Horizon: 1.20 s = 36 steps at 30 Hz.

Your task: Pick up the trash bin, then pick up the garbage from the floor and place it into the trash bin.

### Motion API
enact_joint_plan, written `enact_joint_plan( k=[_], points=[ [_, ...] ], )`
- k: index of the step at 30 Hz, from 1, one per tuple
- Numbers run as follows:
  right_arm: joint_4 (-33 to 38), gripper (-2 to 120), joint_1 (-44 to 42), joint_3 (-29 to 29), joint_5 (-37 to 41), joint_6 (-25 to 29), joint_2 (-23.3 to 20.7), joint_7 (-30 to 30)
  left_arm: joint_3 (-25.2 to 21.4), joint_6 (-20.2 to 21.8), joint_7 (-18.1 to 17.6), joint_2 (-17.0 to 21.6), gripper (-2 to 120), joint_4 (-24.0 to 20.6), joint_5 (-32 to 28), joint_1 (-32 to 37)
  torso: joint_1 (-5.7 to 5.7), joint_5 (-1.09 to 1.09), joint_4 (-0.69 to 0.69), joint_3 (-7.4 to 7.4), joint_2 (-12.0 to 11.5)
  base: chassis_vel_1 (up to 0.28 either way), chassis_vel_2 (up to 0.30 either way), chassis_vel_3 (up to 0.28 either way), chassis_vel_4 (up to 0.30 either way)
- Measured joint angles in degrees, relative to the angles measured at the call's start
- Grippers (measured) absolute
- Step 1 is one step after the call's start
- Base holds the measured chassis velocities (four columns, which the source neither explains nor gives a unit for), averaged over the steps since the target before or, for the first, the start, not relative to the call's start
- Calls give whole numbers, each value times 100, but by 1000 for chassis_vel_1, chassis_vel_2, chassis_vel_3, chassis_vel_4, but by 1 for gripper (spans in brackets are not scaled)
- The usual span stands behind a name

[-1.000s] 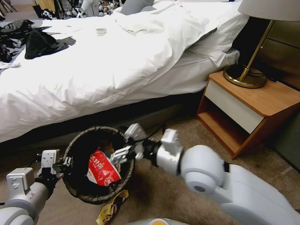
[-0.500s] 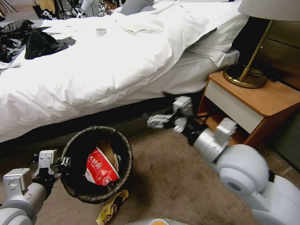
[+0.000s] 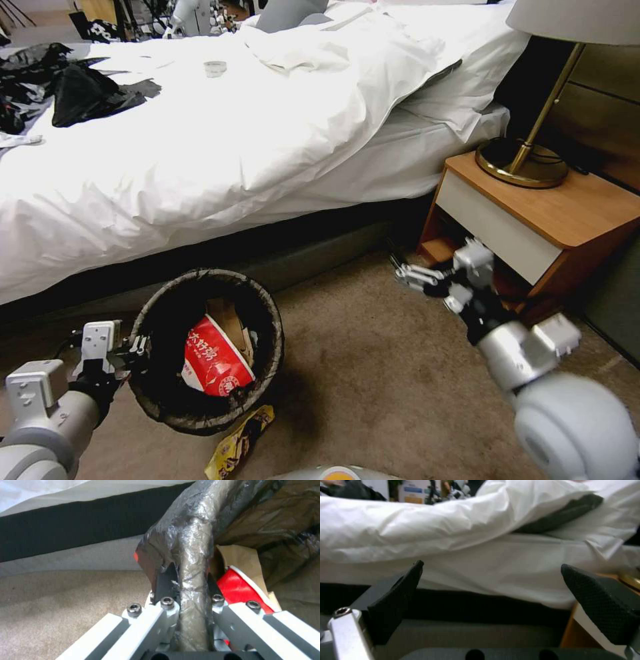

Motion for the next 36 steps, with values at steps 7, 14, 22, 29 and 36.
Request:
enact_joint_plan(
  k=[7,14,22,29,36],
  points=[
    [-69,100,-426,-68,-461,259,475,31,0,0,19,-32,1,0,-1,-24,0,-2,1,0,0,0,0,0,0],
    [-150,100,-537,-21,-549,346,660,140,-72,0,32,-55,1,0,-35,-57,0,-1,2,0,0,33,36,38,34],
    [-252,100,-668,-19,-707,467,918,176,-100,0,47,-115,1,0,-39,-87,0,-1,2,0,0,67,82,77,76],
    [-341,100,-666,13,-733,527,1017,230,-101,0,57,-206,1,0,-37,-104,1,-1,2,0,0,81,96,78,65],
    [-521,100,-707,49,-791,688,1123,277,-98,0,63,-202,1,0,-22,-122,0,0,2,0,0,77,88,84,90]
  ],
)
